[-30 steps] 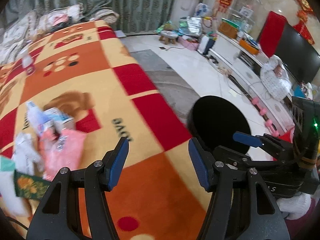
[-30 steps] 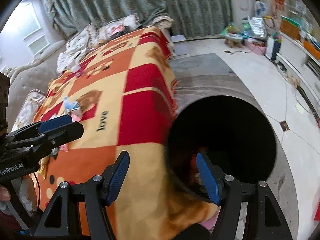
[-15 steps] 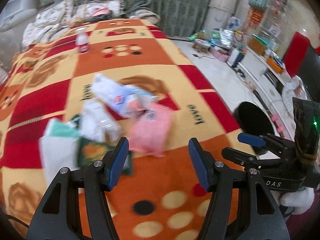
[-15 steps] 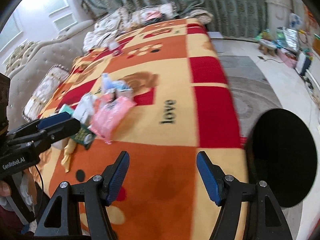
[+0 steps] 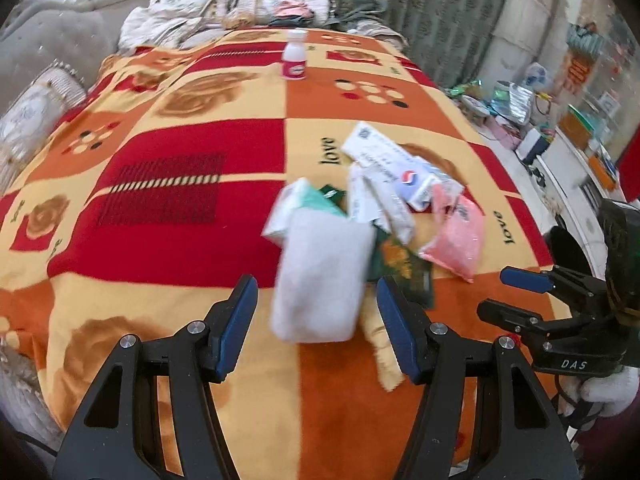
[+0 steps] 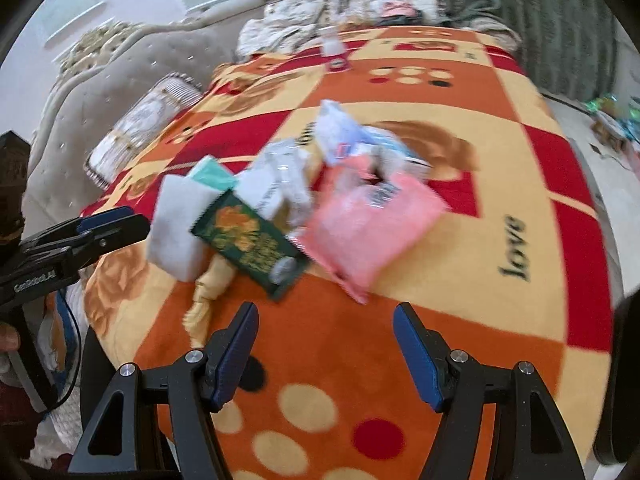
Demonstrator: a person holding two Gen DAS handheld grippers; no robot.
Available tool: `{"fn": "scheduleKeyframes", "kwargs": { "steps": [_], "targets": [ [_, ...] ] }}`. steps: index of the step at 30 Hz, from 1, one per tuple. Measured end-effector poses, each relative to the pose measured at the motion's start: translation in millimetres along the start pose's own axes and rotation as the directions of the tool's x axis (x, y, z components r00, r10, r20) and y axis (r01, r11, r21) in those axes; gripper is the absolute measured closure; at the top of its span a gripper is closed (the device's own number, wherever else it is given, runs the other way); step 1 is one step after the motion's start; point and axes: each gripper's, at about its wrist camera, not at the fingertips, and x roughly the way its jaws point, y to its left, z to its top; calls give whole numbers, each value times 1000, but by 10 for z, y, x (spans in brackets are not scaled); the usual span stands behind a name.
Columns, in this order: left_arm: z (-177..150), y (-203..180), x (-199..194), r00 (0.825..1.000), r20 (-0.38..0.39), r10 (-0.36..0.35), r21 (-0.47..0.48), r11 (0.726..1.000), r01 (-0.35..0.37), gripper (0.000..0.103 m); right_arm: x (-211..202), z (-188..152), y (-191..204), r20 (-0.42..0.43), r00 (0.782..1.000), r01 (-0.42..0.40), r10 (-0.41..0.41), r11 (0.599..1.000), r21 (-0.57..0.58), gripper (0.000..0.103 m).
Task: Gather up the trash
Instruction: 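Move both tools back toward the remaining trash on the blanket, then grasp the white foam block with the left tool while the right tool grasps the pink plastic bag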
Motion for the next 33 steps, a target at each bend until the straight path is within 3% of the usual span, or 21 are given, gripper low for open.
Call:
{"fn": "scheduleKeyframes", "kwargs": {
  "steps": [7,15,21,30,32,33],
  "targets": [
    [-24,76,55,1000,-8,-6,-6,1000,6,42,135,85,218,-18,1000,-14,13,998,-67,36],
    [-26,63,229,997,-41,-64,-21,998,63,42,156,138,-147,-21,999,31,-29,994,102,34],
    [-12,93,351,994,-63,-90,-47,995,87,42,292,329,-340,13,1000,6,-10,966,259,27],
    [-8,103,483,989,-79,-124,-56,991,119,43,588,515,-236,-18,997,80,-78,967,242,27],
    [-23,117,476,988,-74,-135,-62,990,130,46,579,495,-240,-12,997,77,-76,973,216,33],
    [-30,122,475,988,-75,-135,-61,990,130,52,567,476,-249,-6,997,72,-72,977,200,46]
  ]
}}
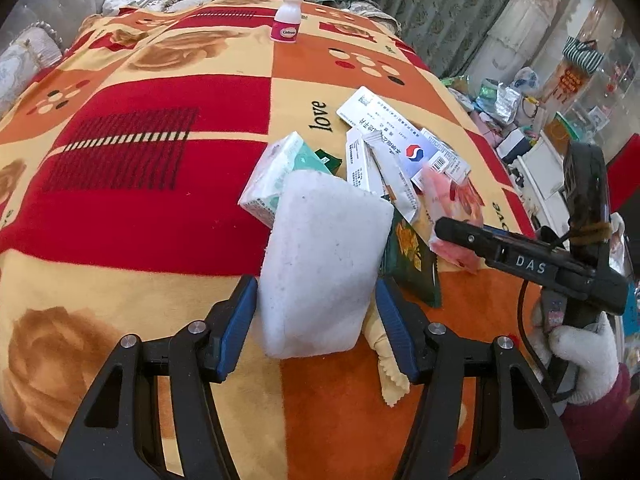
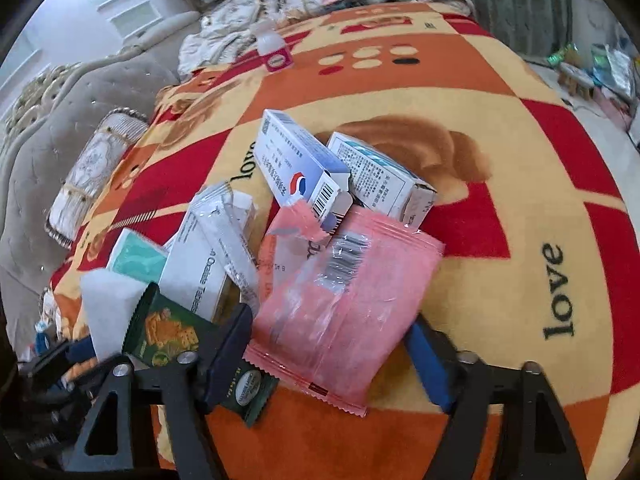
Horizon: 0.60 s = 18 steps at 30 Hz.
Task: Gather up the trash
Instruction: 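Grasp the white foam block with the left tool while the right tool grasps the pink plastic bag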
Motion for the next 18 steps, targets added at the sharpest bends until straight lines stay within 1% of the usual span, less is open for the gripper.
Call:
{"fn": "scheduleKeyframes", "kwargs": {
  "steps": [1,2,4,7,10,13,18],
  "targets": [
    [-11,8,-2,1000,-2,4,1,1000,-4,57,-4,-16,-16,-2,1000,1,-1,1000,-13,53],
    [-22,23,-15,1000,0,1,-2,1000,-1,61,-22,-31,-29,-6,1000,1,-1,1000,-24,55],
    [-30,38,-54,1000,7,-4,-3,1000,4,67,-68,-61,-53,-6,1000,-15,14,999,-42,62],
    [-32,40,-144,1000,23,-4,3,1000,4,70,-164,-106,-76,9,1000,-19,20,997,-69,64],
    [-20,43,-264,999,38,-8,-4,1000,8,70,-269,-158,-99,18,999,-36,37,996,-81,66],
    [4,15,-416,998,69,-7,1,1000,7,70,-401,-217,-136,31,998,-50,53,995,-81,66],
    [58,-110,-602,994,103,-24,20,1000,22,70,-603,-283,-189,52,997,-58,62,995,-77,66]
  ]
}}
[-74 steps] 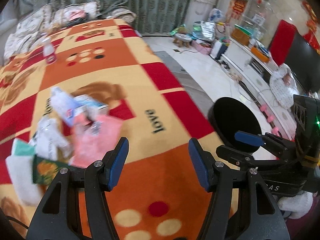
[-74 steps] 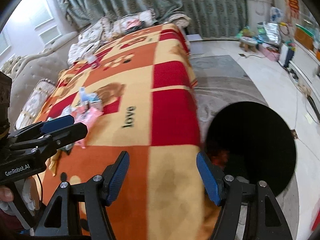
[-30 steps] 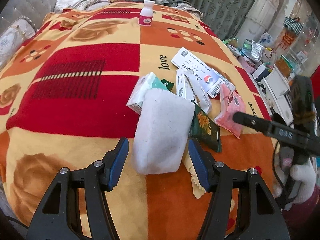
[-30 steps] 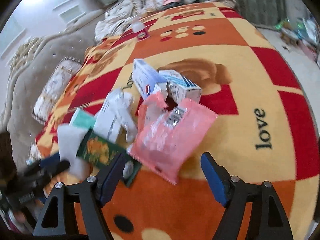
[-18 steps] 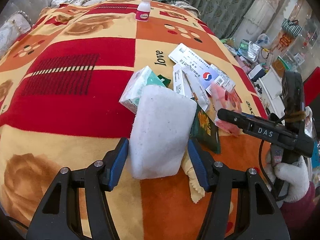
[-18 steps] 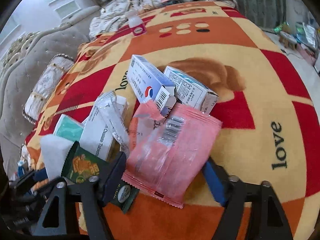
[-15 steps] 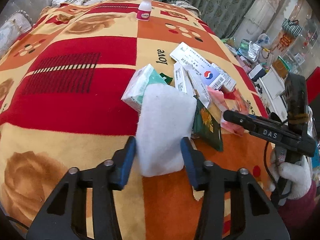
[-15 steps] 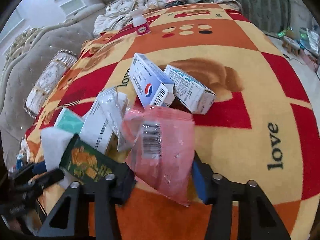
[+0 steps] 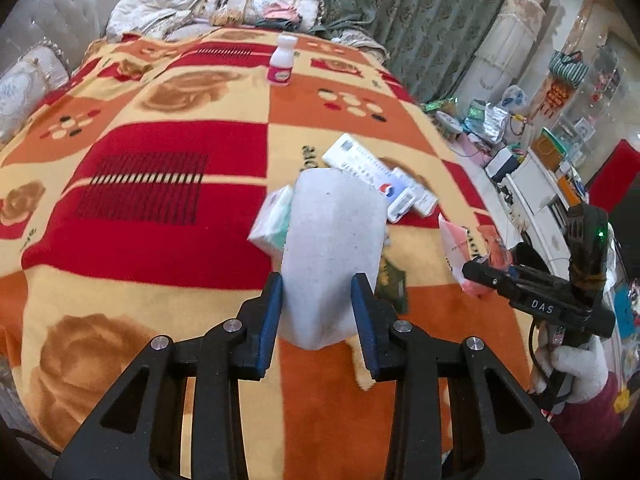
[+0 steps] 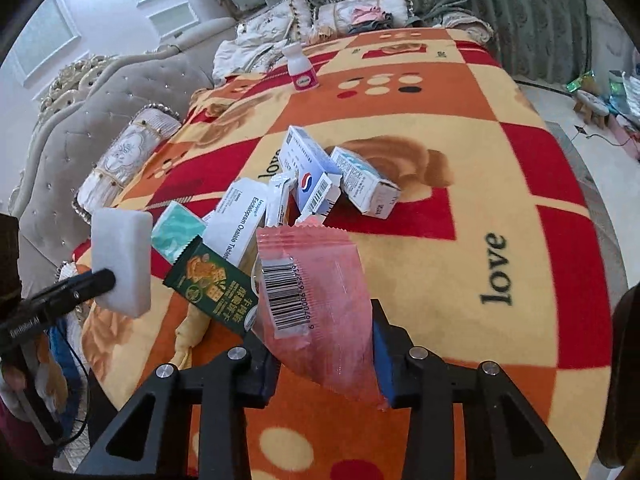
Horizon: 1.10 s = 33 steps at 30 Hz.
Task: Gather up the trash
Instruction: 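Grasp the white foam block with the left tool while the right tool grasps the pink plastic bag, then carry the foam block and pink bag over the black bin and open both tools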
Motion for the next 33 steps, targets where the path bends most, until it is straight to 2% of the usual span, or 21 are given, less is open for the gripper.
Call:
{"fn": "scheduleKeyframes", "kwargs": {
  "steps": [20,33],
  "targets": [
    [47,-958,218,999,-1,-43,134,990,43,70,-542,-136,-262,79,997,25,-28,999,38,66],
    [72,-1755,532,991,-56,-118,246,961,128,70,-943,-288,-774,116,988,92,-106,988,121,66]
  ]
}}
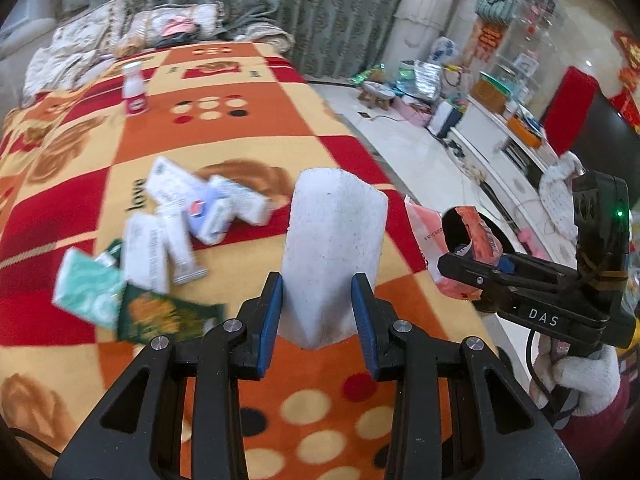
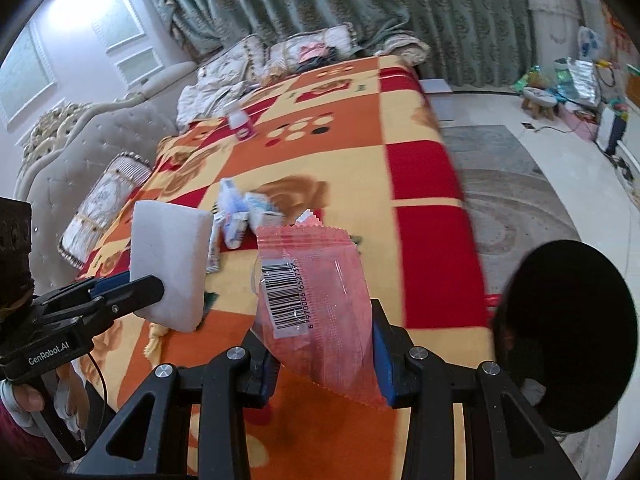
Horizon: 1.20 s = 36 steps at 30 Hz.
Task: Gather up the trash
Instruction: 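Carry the foam block and pink bag over the black bin and open both tools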
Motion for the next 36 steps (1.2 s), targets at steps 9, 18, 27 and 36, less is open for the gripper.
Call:
{"fn": "scheduleKeyframes", "kwargs": {
  "steps": [9,18,27,36],
  "targets": [
    [224,-688,440,993,-52,-107,85,990,111,70,-274,-73,-647,25,995,88,-92,990,112,66],
    [403,-1226,904,977,-118,-175,116,975,188,70,-456,-172,-1305,17,985,165,-174,960,227,66],
    [493,-1543,1247,966,-156,-207,123,966,227,70,-515,-249,-1836,0,977,203,-214,928,313,66],
    [526,-1693,1452,949,-166,-269,94,953,287,54,-568,-275,-2016,15,977,193,-213,912,362,45]
  ]
}}
